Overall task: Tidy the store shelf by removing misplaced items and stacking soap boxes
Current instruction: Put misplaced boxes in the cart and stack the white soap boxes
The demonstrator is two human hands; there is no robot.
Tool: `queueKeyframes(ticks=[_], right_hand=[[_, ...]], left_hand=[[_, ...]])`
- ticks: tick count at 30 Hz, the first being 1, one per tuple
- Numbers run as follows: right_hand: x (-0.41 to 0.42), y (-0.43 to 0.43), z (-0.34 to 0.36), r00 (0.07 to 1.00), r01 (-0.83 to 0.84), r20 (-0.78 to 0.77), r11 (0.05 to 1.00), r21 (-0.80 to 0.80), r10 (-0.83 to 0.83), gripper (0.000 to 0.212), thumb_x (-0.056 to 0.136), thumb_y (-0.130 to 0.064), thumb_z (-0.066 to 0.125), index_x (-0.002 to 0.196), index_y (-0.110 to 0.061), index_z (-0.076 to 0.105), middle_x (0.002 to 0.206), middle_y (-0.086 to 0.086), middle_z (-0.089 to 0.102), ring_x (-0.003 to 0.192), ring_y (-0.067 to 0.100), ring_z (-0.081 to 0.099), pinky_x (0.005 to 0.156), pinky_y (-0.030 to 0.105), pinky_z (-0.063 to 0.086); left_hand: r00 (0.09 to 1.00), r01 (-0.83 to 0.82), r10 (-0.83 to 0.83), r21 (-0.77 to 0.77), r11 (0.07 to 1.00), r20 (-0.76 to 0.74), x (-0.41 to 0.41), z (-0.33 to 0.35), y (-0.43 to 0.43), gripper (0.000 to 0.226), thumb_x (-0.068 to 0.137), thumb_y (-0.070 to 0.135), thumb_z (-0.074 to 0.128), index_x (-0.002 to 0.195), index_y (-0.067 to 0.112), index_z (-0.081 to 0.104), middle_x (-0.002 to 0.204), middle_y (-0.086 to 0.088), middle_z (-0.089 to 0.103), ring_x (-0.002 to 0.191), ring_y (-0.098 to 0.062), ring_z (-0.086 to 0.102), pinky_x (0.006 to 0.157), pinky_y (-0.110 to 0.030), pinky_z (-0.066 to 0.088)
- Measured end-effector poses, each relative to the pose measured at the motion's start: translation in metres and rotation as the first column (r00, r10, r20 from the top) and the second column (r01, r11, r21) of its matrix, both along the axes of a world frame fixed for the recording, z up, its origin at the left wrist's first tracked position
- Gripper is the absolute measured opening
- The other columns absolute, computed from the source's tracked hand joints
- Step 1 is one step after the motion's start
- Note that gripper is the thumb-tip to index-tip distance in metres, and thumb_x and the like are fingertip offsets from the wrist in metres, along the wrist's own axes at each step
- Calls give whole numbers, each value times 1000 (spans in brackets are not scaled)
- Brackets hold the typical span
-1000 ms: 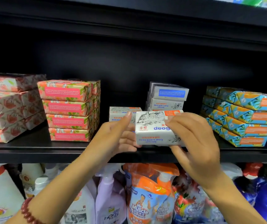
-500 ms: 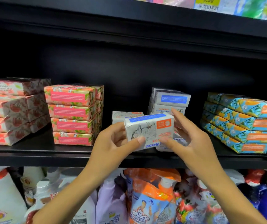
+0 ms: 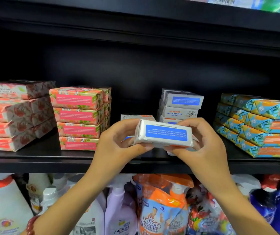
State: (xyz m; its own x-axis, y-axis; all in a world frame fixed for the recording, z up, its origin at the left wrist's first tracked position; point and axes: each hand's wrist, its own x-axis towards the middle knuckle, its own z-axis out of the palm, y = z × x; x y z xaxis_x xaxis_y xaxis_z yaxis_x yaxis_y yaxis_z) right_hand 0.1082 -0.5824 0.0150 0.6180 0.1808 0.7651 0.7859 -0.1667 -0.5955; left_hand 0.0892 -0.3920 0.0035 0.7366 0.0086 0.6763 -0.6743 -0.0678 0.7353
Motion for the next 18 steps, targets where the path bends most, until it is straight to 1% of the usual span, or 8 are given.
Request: queueKeyframes(ticks=[2, 5, 8, 10, 12, 15, 16, 18], right_hand=[[2, 0, -4, 1000, -9, -23, 1000, 8, 9, 47, 57, -20, 88, 92, -17, 56, 95, -11, 67, 92, 4, 65, 73, 15, 52], [5, -3, -11, 993, -43, -109, 998, 40, 47, 41, 58, -22, 82, 88, -15, 56, 93, -2, 68, 90, 14, 67, 72, 29, 56], [4, -13, -14, 989, -17, -145, 997, 81, 29, 43, 58, -34, 82, 89, -16, 57, 91, -1, 69, 87, 13, 68, 68, 26, 56], [3, -24, -15, 987, 19, -158, 994, 107, -2, 42, 58, -38, 79, 88, -17, 57, 89, -2, 71, 84, 12, 69, 65, 23, 55], [4, -38, -16, 984, 78, -170, 990, 121, -57, 37, 63, -33, 79, 87, -16, 57, 88, -1, 72, 82, 13, 69, 64, 22, 54], [7, -61, -17, 963, 217, -195, 965, 144, -187, 42, 63, -32, 85, 90, -15, 57, 88, -2, 72, 82, 13, 69, 65, 23, 55], [8, -69, -17, 951, 267, -203, 952, 152, -234, 43, 63, -34, 84, 92, -15, 58, 89, -2, 72, 83, 12, 69, 67, 25, 56], [9, -81, -15, 926, 346, -220, 922, 172, -306, 43, 65, -36, 74, 99, -14, 58, 93, -3, 71, 86, 10, 69, 71, 30, 57]], left_hand=[[1000, -3, 3, 4, 1000, 15, 2, 2, 0, 51, 63, 19, 85, 110, 15, 65, 111, -1, 69, 105, -17, 65, 82, -23, 53], [999, -17, 17, 5, 1000, 33, 2, 5, -1, 48, 65, 30, 78, 110, 18, 66, 109, -1, 69, 103, -17, 66, 80, -24, 54], [998, -52, 49, 65, 997, 48, 4, 5, -2, 44, 68, 33, 78, 109, 20, 67, 105, 4, 70, 100, -13, 66, 81, -24, 54], [987, -162, 163, 150, 975, 6, 11, -3, 0, 49, 64, 44, 79, 107, 25, 66, 101, 10, 70, 97, -8, 66, 81, -23, 53], [946, -309, 324, 375, 874, 24, 20, -13, 3, 54, 62, 61, 68, 107, 30, 65, 98, 19, 68, 98, 1, 62, 84, -23, 51], [905, -375, 405, 691, 618, 128, 27, -24, -1, 69, 63, 76, 44, 113, 33, 64, 108, 22, 65, 103, 2, 58, 84, -22, 48], [897, -389, 408, 737, 553, 168, 28, -25, -3, 71, 64, 78, 38, 113, 34, 64, 109, 21, 65, 104, 0, 57, 80, -20, 47], [887, -414, 407, 768, 489, 219, 30, -25, -5, 71, 66, 79, 31, 110, 35, 66, 106, 22, 65, 100, 0, 57, 74, -17, 44]])
